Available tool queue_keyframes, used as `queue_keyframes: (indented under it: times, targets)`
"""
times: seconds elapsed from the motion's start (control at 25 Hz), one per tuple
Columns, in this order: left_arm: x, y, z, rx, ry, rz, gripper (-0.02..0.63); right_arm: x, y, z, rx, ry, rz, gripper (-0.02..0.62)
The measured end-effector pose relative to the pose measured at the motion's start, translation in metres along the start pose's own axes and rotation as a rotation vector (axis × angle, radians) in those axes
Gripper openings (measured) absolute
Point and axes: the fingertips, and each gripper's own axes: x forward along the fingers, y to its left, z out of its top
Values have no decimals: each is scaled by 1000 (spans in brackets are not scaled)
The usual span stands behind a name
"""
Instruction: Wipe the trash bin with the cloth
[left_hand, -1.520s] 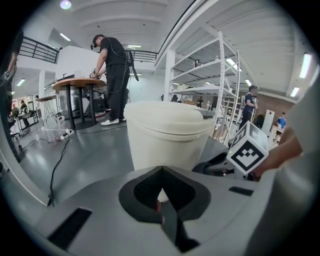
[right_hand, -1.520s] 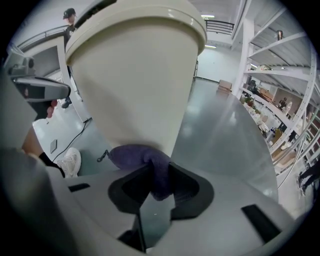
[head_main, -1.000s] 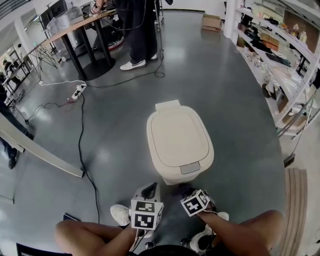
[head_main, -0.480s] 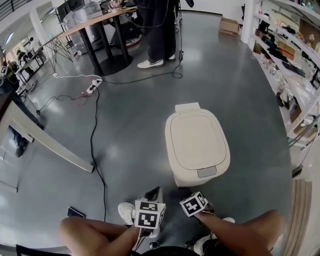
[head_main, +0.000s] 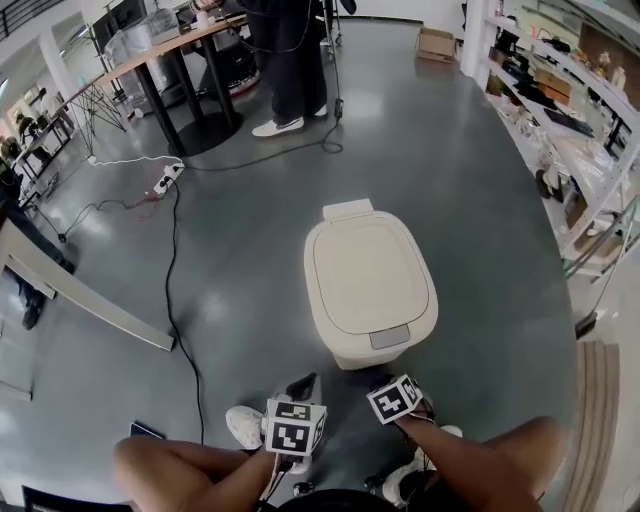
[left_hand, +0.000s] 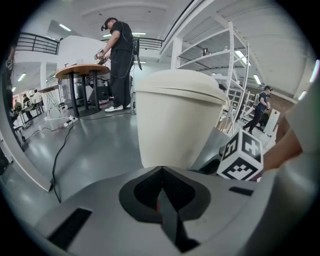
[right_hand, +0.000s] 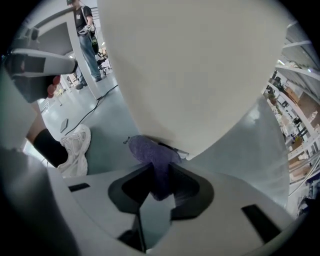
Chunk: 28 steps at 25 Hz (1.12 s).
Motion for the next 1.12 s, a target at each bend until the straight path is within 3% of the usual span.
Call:
queue_keyframes:
  times: [0.28, 0.48, 0.64, 0.92, 1.12]
  targets:
    - [11, -19, -1, 25, 21, -28, 0, -5, -44, -26, 144, -16, -74, 92]
    - [17, -37, -3, 66, 41, -41, 0, -15, -56, -42, 200, -20, -67, 92]
    - [12, -56, 15, 96, -28, -49, 0, -30, -66, -49, 299, -56, -59, 92]
    - [-5, -110, 54, 111, -112, -116, 0, -76, -109, -40, 527, -228, -67, 92]
    - [-17, -162, 80, 213, -170, -156, 0, -114, -139, -24, 675, -387, -21, 92]
